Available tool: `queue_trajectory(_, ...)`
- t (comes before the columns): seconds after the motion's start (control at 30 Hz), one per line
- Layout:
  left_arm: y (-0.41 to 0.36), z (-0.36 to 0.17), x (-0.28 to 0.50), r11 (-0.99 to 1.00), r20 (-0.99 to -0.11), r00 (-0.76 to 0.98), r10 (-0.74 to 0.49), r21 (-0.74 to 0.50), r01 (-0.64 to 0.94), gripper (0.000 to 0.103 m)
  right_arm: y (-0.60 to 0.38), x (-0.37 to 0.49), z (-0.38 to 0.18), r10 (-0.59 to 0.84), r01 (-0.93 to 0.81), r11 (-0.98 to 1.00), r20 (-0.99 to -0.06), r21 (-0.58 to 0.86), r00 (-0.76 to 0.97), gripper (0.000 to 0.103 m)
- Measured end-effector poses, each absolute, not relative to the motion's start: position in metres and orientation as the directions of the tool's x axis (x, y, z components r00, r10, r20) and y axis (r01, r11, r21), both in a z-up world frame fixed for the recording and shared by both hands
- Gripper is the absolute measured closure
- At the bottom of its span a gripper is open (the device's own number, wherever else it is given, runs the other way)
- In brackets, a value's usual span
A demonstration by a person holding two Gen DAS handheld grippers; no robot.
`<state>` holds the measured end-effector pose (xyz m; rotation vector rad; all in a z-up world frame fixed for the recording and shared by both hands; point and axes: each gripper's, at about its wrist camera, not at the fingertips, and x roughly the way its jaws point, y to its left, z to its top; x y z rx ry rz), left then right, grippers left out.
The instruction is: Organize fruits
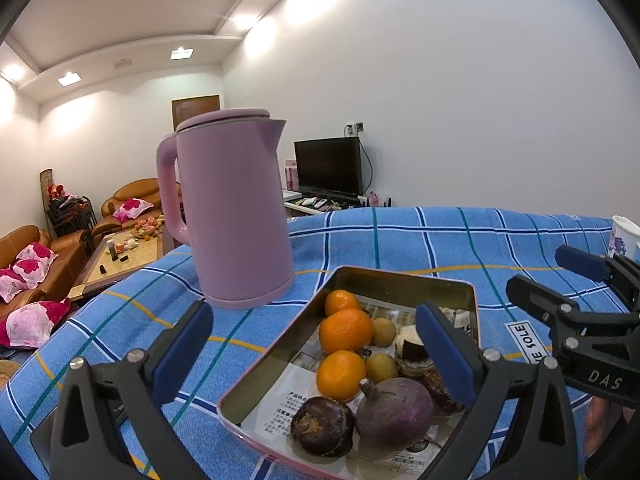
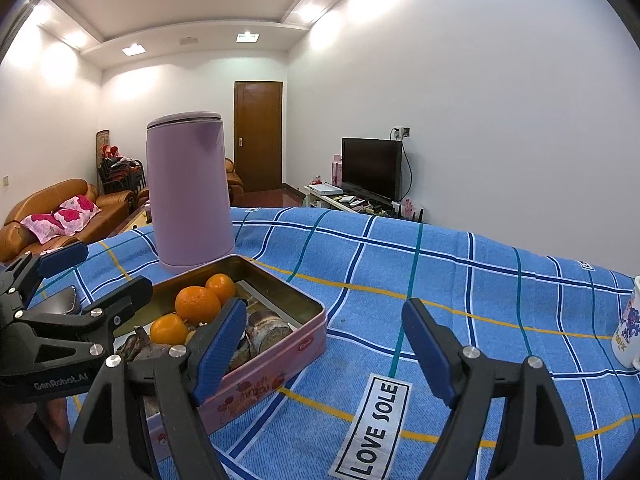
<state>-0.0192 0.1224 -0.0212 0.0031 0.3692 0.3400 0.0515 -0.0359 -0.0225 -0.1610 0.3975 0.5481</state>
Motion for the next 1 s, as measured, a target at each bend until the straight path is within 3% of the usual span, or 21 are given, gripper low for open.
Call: queue_trajectory(1.0,0.1280,-0.0227,-0.0158,0.941,-0.376,0.868,0.326,0.042,-0.336,0.000,-0.0411,0.0534,-0.0228,0.471,-0.527,0.850,-0.418,-0.022,0.777,0.022)
